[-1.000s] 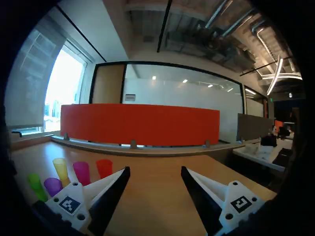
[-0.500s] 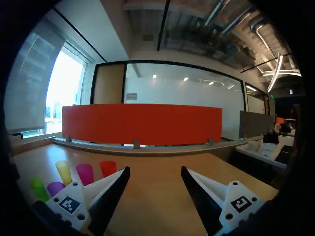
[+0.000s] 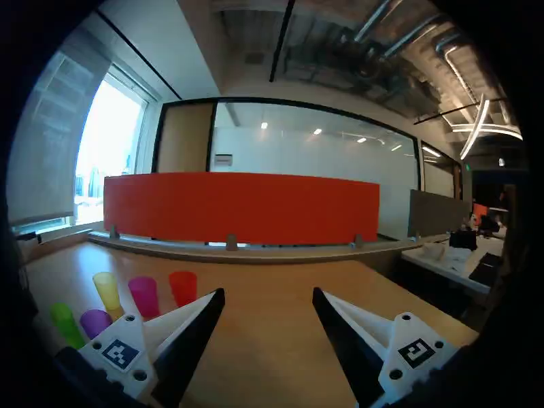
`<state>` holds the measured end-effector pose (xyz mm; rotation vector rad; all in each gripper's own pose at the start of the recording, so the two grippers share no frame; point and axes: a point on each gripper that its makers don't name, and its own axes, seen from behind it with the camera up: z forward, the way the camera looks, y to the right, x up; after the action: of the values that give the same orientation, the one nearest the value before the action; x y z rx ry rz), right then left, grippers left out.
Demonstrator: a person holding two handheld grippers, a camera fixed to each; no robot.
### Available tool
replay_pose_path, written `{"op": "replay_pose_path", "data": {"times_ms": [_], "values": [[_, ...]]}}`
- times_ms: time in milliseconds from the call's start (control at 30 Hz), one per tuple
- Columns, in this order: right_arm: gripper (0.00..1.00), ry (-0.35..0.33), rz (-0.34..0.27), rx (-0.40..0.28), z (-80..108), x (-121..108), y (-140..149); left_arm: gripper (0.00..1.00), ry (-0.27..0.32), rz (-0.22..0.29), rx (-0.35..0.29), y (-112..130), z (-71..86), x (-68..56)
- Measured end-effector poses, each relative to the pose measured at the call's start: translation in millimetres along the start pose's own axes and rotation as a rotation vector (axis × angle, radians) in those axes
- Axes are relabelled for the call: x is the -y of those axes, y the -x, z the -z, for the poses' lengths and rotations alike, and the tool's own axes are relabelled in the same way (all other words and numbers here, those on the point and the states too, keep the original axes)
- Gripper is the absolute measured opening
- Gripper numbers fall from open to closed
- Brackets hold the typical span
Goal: Pour water
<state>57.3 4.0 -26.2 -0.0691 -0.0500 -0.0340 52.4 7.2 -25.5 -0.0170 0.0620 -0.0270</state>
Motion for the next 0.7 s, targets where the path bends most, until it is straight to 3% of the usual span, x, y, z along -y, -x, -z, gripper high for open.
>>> {"op": "replay_pose_path", "data": {"times_ms": [200, 700], "values": [[1.00, -0.007, -0.027, -0.010, -0.5, 4.1, -8.2, 0.90, -0.012, 0.029, -0.005, 9.5, -3.0, 8.2], [1.00, -0.017, -0.026, -0.020, 1.7, 12.1, -17.2, 0.90, -0.016, -0.028, -0.011, 24.9, -10.5, 6.8]]}}
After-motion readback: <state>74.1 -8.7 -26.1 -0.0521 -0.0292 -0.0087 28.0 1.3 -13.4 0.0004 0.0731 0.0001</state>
